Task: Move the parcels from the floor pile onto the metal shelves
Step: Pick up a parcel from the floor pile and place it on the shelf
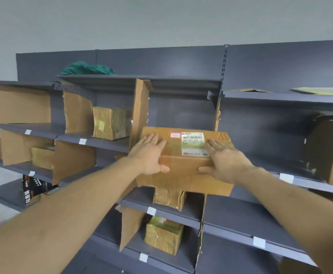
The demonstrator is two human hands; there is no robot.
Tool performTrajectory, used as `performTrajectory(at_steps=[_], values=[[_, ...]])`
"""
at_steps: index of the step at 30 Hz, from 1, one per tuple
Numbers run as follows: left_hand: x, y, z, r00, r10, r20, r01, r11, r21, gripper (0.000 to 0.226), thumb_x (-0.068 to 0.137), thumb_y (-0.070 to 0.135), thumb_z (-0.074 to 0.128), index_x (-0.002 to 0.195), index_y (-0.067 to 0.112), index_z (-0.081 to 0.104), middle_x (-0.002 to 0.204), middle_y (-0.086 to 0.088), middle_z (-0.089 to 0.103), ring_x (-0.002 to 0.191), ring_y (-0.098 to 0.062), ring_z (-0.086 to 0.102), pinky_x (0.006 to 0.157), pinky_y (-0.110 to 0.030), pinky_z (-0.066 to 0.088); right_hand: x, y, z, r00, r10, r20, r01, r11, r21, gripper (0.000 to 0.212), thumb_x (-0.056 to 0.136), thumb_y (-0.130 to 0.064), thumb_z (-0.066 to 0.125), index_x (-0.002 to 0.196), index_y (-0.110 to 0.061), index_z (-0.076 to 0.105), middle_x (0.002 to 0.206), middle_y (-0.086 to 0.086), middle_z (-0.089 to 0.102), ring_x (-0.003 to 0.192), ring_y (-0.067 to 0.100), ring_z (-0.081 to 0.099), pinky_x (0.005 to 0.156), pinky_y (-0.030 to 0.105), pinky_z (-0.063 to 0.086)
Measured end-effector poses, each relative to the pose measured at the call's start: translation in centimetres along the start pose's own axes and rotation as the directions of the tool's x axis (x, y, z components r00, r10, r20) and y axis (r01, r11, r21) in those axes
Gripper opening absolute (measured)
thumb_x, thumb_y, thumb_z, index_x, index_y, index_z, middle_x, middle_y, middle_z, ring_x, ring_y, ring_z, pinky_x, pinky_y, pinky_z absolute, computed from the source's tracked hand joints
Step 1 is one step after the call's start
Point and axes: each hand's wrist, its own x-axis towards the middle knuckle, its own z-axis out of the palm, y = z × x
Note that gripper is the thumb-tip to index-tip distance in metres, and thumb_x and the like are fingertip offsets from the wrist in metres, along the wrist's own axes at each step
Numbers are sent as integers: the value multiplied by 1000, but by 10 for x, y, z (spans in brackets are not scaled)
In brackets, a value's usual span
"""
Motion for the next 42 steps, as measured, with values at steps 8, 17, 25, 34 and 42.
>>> performTrajectory(at_steps=[8,17,25,34,42], values=[[87,-47,-45,998,-3,-55,6,999,49,98,86,63,59,158,20,8,165,-9,0,152,-25,3,121,-37,6,101,16,-33,999,40,-29,-40,999,12,84,90,-65,49,154,-18,21,158,6,25,145,26,25,112,43,30],[162,-91,-18,998,35,-42,-34,999,24,95,87,62,59,158,21,11,165,-7,6,151,-25,7,121,-38,9,176,13,-14,994,107,20,-107,994,-16,86,92,-63,48,156,-17,15,162,7,18,148,26,18,118,43,22],[234,-118,15,994,108,-32,-108,994,1,92,87,61,59,158,22,13,165,-5,9,151,-24,10,120,-38,14,238,20,19,978,195,77,-194,981,-28,87,90,-65,49,156,-20,16,162,4,18,148,25,20,120,43,22],[302,-129,63,987,143,67,-138,988,-71,92,83,63,63,156,24,21,162,-5,21,147,-26,24,115,-45,31,284,28,53,936,279,216,-287,958,3,84,89,-64,52,155,-20,23,155,3,36,137,26,40,112,38,36],[339,-126,80,988,109,110,-95,987,-127,82,77,58,73,144,20,45,145,-6,47,129,-29,49,103,-42,46,313,44,68,910,331,251,-346,938,19,78,80,-73,56,146,-33,41,129,2,59,115,25,57,99,40,48]])
